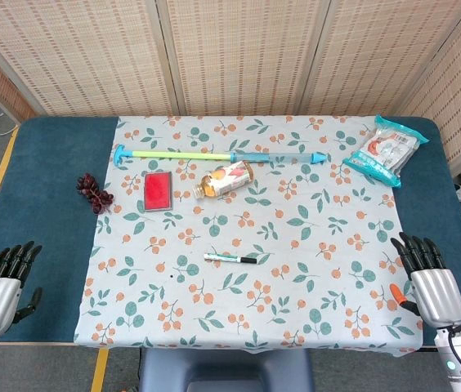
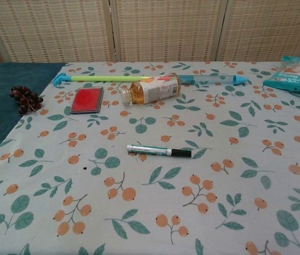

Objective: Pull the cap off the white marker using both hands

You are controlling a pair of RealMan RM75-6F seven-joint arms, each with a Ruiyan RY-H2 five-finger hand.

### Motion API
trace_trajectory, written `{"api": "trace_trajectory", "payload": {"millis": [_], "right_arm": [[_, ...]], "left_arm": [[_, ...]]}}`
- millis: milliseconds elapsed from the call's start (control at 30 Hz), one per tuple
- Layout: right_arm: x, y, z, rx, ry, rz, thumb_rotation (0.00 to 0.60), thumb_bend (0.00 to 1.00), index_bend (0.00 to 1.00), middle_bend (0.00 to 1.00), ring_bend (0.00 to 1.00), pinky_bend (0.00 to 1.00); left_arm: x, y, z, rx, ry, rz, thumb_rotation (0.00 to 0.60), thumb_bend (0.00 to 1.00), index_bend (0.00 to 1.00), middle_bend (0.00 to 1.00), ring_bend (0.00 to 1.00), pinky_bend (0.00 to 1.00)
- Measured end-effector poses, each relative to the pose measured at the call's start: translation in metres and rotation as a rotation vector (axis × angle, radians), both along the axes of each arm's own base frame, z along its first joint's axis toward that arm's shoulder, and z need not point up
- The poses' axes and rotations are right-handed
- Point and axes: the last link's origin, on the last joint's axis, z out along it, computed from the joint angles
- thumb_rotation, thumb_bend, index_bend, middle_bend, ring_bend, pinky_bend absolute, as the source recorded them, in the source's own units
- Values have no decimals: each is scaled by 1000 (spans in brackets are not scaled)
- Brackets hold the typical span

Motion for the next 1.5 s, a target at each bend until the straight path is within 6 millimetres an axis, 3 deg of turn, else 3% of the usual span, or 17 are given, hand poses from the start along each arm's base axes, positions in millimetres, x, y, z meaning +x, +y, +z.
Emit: {"api": "trace_trajectory", "payload": {"millis": [133,200,367,467,633,867,1167,1500], "right_arm": [[0,-1,0,1,-5,0,600,216,0,0,0,0],[1,-1,1,-2,-9,-1,600,215,0,0,0,0],[3,0,4,-10,-21,5,600,216,0,0,0,0],[3,0,4,-5,-24,7,600,216,0,0,0,0],[2,0,4,-1,-24,0,600,215,0,0,0,0],[-2,-2,5,4,-15,-27,600,215,0,0,0,0],[-4,-1,4,17,-12,-48,600,215,0,0,0,0],[-5,-1,2,35,-17,-63,600,216,0,0,0,0]], "left_arm": [[3,1,-4,-6,-4,-20,600,452,1,5,0,130],[7,2,-10,-14,-12,-46,600,452,19,22,36,245],[29,9,-42,-65,-61,-163,600,454,121,153,444,751],[49,19,-70,-128,-82,-242,600,455,171,234,575,870],[78,36,-110,-189,-50,-325,600,455,208,281,631,916],[117,60,-164,-248,40,-423,600,455,224,265,642,923],[139,78,-205,-261,74,-462,600,457,228,250,654,932],[161,100,-238,-247,135,-500,600,453,259,293,677,944]]}}
